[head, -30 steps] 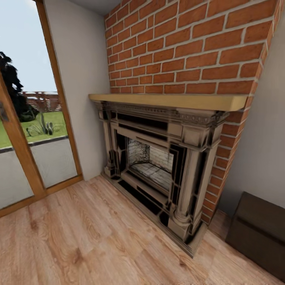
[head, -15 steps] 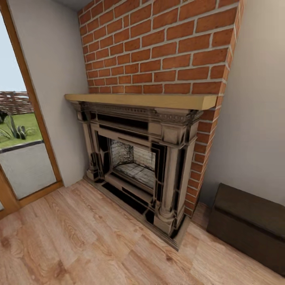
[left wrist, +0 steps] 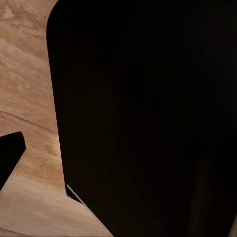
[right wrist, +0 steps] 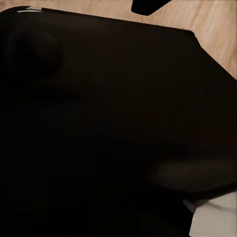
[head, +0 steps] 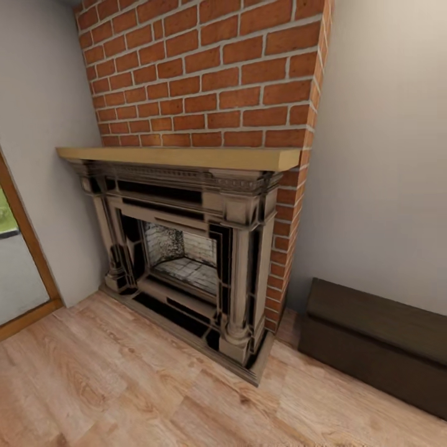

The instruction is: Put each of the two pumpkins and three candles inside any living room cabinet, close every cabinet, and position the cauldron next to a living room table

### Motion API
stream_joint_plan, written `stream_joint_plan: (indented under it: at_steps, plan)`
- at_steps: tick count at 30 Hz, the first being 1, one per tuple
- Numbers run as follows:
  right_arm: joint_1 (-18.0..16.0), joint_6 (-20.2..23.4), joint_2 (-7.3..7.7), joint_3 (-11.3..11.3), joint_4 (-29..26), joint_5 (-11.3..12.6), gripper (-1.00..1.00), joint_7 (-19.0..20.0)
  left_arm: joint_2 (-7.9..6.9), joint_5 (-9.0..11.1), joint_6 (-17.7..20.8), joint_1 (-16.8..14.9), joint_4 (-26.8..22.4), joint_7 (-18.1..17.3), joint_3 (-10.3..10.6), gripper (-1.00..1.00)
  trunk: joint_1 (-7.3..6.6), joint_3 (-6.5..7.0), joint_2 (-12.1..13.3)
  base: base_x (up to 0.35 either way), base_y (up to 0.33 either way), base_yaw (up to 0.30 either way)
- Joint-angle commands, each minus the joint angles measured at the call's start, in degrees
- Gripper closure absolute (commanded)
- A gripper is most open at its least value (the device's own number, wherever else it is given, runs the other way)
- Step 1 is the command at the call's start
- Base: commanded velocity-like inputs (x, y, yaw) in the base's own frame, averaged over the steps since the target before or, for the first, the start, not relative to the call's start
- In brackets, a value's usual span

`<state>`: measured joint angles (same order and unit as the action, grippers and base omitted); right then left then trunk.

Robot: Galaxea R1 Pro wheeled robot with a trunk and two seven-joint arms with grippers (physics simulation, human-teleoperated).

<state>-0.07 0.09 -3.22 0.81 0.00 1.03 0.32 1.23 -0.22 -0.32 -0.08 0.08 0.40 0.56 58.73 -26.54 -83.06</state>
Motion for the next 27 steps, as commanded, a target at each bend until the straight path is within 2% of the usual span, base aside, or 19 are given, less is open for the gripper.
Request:
stream_joint_plan:
  at_steps: [1, 3, 6, 8, 27]
  plan:
    - [0.0, 0.0, 0.02, 0.1, 0.0, 0.2, -1.0, 0.0, 0.0, 0.0, 0.0, 0.0, 0.0, 0.0, 0.1, -1.0, 0.0, -0.04, 0.0, 0.0, 0.0, -0.295]
    - [0.0, 0.1, 0.06, 0.1, 0.0, 1.1, -1.0, 0.1, 0.0, 0.0, 0.0, 0.0, 0.0, 0.0, 0.0, -1.0, 0.0, -0.04, 0.0, 0.0, 0.0, -0.295]
    - [0.0, 0.0, 0.1, 0.0, 0.0, 3.9, -1.0, 0.1, 0.0, 0.0, 0.0, 0.0, 0.0, 0.0, 0.1, -1.0, 0.0, -0.04, 0.0, 0.0, 0.0, -0.295]
    - [0.0, 0.0, 0.07, -0.1, 0.0, 4.5, -1.0, 0.1, 0.0, 0.0, 0.0, 0.0, 0.0, 0.0, 0.1, -1.0, 0.0, -0.04, 0.0, 0.0, 0.0, -0.295]
    - [0.0, 0.0, -0.03, 0.0, 0.0, 4.9, -1.0, 0.1, 0.0, 0.0, 0.0, 0.0, 0.0, 0.0, 0.0, -1.0, 0.0, -0.04, 0.0, 0.0, 0.0, -0.295]
